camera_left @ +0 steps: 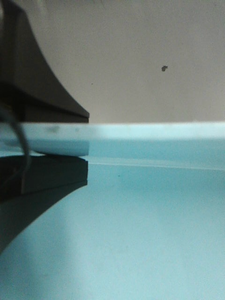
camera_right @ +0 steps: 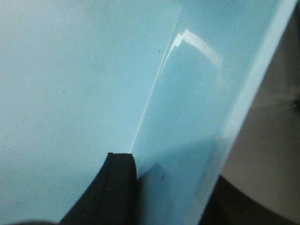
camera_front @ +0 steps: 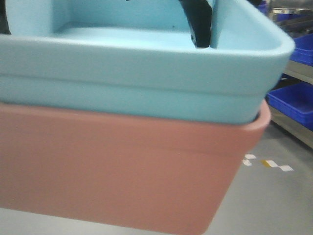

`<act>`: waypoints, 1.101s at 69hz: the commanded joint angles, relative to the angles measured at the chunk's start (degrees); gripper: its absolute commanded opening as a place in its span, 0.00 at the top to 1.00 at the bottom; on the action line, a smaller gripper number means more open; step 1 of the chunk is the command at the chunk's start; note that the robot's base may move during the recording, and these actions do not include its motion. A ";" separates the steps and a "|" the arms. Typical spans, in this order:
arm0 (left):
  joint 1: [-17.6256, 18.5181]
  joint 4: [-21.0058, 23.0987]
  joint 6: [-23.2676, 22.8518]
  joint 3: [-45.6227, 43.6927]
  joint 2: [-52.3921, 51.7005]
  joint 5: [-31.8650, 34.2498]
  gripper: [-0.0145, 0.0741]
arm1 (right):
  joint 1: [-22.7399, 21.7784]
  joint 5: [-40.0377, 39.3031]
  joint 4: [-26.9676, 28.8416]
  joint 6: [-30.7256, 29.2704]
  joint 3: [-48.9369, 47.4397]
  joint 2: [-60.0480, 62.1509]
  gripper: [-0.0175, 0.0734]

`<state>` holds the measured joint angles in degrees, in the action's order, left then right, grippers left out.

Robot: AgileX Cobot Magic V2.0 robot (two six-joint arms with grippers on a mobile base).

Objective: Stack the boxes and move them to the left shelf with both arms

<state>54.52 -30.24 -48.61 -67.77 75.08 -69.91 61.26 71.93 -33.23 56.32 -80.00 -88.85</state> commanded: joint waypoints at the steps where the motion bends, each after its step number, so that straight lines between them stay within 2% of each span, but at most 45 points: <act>1: 2.60 4.97 -0.72 -2.71 -1.01 16.37 0.85 | 1.36 -6.46 0.41 2.28 -3.00 1.67 0.75; 76: 2.60 4.98 -0.72 -2.71 -1.01 16.14 0.85 | 1.36 -5.40 0.41 2.28 -3.00 1.67 0.75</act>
<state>54.52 -30.24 -48.61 -67.77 75.08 -69.91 61.26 72.03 -33.23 56.32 -80.00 -88.85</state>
